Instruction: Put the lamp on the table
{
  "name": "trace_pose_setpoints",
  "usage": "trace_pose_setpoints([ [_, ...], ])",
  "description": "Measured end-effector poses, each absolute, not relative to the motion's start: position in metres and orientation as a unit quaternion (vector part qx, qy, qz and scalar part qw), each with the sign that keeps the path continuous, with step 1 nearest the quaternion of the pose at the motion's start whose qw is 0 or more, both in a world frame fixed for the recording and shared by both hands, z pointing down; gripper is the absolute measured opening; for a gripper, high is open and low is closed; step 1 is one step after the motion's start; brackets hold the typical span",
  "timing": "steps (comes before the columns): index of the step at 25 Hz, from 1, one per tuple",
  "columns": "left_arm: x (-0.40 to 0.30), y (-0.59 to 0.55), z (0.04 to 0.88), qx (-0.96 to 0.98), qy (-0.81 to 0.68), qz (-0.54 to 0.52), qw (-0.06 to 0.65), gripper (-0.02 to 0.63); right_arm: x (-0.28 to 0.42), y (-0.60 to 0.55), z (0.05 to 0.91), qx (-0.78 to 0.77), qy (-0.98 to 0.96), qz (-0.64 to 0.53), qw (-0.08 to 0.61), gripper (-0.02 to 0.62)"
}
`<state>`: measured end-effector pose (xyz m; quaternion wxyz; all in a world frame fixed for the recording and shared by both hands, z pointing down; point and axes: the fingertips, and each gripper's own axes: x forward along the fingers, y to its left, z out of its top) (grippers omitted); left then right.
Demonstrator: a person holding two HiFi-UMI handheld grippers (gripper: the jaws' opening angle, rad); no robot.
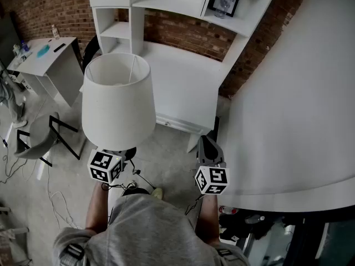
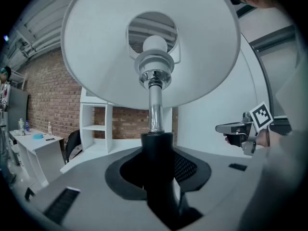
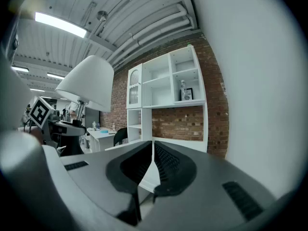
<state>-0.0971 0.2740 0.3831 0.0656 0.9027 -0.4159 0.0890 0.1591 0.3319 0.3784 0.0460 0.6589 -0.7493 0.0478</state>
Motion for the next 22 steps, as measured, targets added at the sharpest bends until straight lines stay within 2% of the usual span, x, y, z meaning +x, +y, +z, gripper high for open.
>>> trace_pose_setpoints([
  [22, -0.091, 0.269, 0.387, 0.902, -0.415, 0.097, 0.069, 0.129, 0.167, 0.329, 0.386, 0.657, -0.75, 0.065, 0.031, 0.031],
])
